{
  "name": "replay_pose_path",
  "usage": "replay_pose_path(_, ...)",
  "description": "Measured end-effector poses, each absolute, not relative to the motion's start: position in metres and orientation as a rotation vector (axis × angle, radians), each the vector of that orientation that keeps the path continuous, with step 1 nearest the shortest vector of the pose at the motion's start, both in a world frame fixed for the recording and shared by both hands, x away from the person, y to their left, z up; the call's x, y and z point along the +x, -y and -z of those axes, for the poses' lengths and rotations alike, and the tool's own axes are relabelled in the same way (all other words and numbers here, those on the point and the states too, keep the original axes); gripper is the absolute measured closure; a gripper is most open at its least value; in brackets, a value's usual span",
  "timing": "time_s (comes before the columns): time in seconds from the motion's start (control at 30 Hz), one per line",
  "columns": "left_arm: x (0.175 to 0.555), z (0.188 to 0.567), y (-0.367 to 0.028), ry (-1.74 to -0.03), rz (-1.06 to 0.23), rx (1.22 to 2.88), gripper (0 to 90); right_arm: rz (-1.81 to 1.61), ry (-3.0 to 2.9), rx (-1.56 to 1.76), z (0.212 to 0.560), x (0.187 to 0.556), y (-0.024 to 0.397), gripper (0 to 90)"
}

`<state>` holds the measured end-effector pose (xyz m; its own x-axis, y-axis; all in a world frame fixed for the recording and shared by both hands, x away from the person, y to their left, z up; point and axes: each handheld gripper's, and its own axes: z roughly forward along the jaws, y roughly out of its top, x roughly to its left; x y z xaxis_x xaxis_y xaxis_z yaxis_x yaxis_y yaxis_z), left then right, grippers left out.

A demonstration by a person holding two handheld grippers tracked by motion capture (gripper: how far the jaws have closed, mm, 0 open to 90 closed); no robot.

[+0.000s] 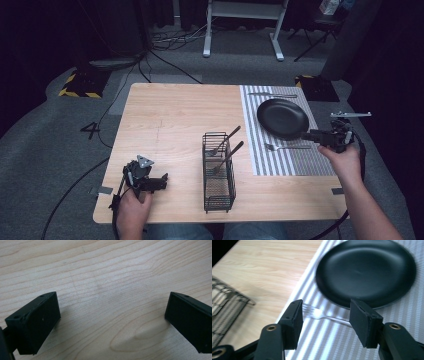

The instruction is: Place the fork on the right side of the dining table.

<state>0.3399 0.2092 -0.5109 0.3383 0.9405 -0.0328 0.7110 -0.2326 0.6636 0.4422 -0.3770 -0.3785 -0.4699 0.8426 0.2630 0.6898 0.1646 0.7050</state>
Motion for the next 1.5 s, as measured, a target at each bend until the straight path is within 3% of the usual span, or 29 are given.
replay_pose_path(0.23,0.34,0.511,-0.209,-1.44,-0.509,2.022,0.1,-1.243,-2.312,1.43,0.373,0.432,0.359,38.3)
replay_pose_path(1.0,0.34,0.511,-0.209,-1.443,-0.508,2.019,0.2,-1.325,-2.471,1.195,0.366,0.394,0.299,35.7)
replay_pose_path(1.5,0.34,0.511,-0.209,-1.443,-0.508,2.018,0.1,-1.308,-2.564,1.057,0.39,0.381,0.261,35.4)
